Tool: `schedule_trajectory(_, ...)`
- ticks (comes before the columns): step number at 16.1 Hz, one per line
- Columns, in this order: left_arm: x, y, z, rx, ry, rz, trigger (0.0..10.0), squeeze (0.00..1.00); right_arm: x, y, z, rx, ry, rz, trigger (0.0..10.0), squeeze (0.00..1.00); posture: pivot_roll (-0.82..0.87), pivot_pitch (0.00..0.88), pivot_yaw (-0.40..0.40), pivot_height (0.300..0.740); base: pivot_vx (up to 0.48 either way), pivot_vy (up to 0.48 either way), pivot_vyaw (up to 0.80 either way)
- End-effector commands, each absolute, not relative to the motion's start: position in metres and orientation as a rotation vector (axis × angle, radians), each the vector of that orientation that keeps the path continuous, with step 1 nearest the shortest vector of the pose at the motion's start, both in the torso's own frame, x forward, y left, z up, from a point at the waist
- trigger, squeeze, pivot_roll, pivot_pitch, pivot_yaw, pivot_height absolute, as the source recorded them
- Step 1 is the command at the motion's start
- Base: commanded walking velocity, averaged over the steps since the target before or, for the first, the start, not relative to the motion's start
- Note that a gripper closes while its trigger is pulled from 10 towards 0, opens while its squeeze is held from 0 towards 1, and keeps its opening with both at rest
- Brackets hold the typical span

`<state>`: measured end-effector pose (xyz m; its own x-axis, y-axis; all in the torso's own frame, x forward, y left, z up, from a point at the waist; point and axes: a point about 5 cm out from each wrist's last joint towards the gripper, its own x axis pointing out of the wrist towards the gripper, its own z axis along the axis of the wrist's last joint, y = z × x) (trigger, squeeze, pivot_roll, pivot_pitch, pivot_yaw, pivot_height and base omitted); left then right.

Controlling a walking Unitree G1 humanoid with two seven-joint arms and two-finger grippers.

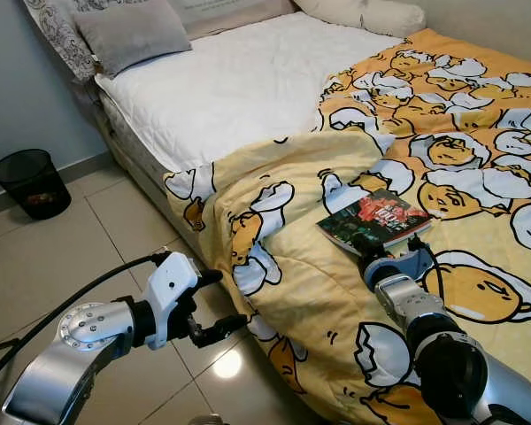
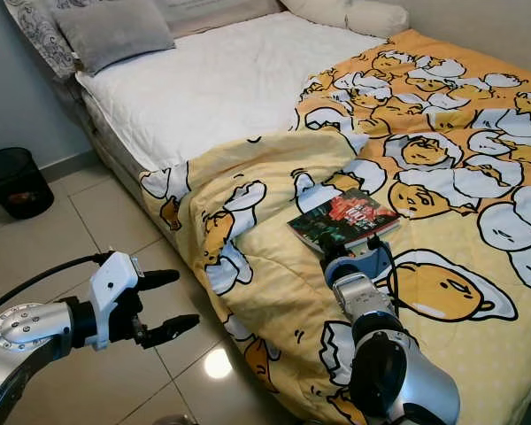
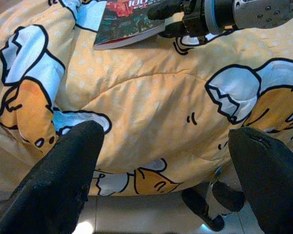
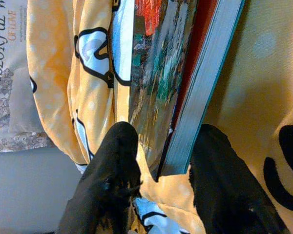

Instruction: Clean up the room

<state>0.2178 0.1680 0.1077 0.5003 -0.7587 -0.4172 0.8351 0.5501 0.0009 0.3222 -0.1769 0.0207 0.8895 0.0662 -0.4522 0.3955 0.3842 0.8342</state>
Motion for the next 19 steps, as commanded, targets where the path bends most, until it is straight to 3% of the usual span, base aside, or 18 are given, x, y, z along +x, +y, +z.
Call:
schedule_trajectory(1,0.217,0.167,0.11,0.23,0.391,-0.97,10.0,0.79,0.323,-0.175,0.021,1.16,0.462,-0.219,0.0,0.0,0.18,0.0,0.031,0.74,0.0,0.0,0.0)
schedule_trajectory(9,0.216,0.165,0.11,0.228,0.389,-0.972,10.0,0.79,0.314,-0.178,0.012,1.146,0.486,-0.198,0.0,0.0,0.17,0.0,0.025,0.74,0.0,0.0,0.0)
schedule_trajectory(16,0.214,0.16,0.108,0.212,0.369,-0.961,10.0,0.79,0.254,-0.202,-0.02,1.153,0.542,-0.157,0.0,0.0,0.14,0.0,0.005,0.74,0.0,0.0,0.0)
schedule_trajectory(17,0.216,0.159,0.107,0.212,0.366,-0.962,10.0,0.79,0.252,-0.201,-0.022,1.135,0.552,-0.171,10.0,0.0,0.14,0.0,0.007,0.74,0.0,0.0,0.0)
schedule_trajectory(19,0.217,0.159,0.106,0.212,0.365,-0.962,10.0,0.79,0.252,-0.197,-0.022,1.108,0.566,-0.184,10.0,0.0,0.14,0.0,0.009,0.74,0.0,0.0,0.0)
